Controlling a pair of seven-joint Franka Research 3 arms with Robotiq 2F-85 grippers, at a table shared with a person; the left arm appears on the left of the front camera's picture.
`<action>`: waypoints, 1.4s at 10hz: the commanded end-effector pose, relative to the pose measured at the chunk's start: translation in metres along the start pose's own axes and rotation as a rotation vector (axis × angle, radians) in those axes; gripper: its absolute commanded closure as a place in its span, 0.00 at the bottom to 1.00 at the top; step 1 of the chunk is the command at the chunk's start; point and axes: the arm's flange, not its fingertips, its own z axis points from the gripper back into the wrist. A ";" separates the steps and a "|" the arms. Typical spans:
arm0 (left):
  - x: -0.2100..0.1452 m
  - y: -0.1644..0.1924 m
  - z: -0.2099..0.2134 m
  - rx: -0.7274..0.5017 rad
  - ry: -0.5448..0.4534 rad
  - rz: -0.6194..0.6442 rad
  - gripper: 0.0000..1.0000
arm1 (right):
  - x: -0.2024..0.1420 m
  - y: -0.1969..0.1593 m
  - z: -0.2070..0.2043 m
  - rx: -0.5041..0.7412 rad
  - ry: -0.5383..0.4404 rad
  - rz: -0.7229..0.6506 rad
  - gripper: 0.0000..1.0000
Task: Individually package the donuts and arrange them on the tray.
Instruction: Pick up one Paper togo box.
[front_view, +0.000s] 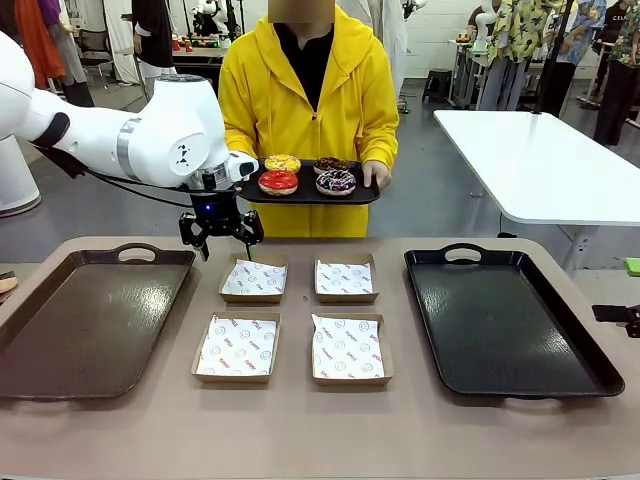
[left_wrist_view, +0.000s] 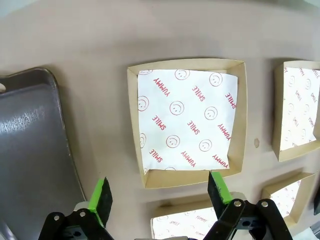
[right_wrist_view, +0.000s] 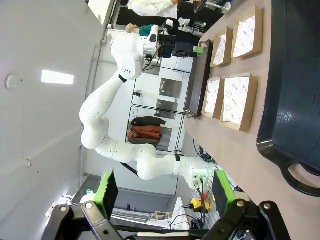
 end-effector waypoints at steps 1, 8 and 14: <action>0.000 0.006 0.005 0.015 0.006 0.009 0.00 | -0.001 0.000 0.002 0.006 -0.003 0.001 0.00; 0.012 0.006 -0.009 0.039 -0.002 0.024 0.00 | -0.001 0.000 0.002 0.006 -0.003 0.001 0.00; 0.052 0.009 -0.051 0.097 0.043 0.066 0.00 | -0.001 0.000 0.002 0.006 -0.003 0.001 0.00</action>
